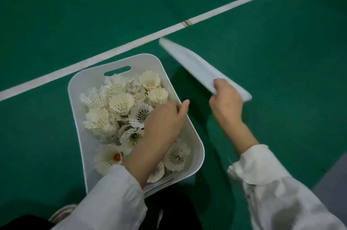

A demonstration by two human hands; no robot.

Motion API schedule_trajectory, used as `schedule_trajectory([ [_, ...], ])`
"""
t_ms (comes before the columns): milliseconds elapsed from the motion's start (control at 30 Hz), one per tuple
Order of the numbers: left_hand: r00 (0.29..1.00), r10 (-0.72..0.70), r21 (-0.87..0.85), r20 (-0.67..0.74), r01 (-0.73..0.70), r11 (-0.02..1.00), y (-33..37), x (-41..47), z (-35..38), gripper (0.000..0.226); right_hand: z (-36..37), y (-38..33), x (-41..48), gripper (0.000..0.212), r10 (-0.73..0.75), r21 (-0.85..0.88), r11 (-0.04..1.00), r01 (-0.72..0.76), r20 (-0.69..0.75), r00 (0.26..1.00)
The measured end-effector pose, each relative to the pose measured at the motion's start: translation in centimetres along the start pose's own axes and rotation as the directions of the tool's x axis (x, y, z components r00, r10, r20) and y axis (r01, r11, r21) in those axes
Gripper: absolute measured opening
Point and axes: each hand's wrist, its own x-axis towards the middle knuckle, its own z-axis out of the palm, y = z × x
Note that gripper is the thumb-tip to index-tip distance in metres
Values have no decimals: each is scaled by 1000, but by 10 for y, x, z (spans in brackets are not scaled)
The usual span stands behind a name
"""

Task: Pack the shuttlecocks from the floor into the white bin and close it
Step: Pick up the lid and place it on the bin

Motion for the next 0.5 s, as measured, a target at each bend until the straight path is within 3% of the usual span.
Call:
schedule_trajectory([
  [67,998,-16,-61,-66,12,998,-1,3,-14,41,-40,-21,4,15,126,183,977,-111,-75,989],
  [133,991,-35,-99,-129,22,995,-2,6,-34,35,-73,-46,1,18,178,446,890,-96,-146,973],
  [267,976,-150,-198,-156,118,973,-17,9,-83,49,-122,-98,-10,25,182,852,517,76,-196,963],
  [333,961,-198,-260,-194,144,955,-29,4,-108,58,-139,-118,-14,34,191,956,286,65,-123,974],
  [433,922,-302,-423,-244,179,888,-50,-17,-143,66,-147,-135,-27,60,82,995,-34,-90,93,992],
  [500,893,-386,-546,-232,209,811,-70,-31,-157,66,-142,-141,-41,63,-27,969,-80,-233,231,973],
])
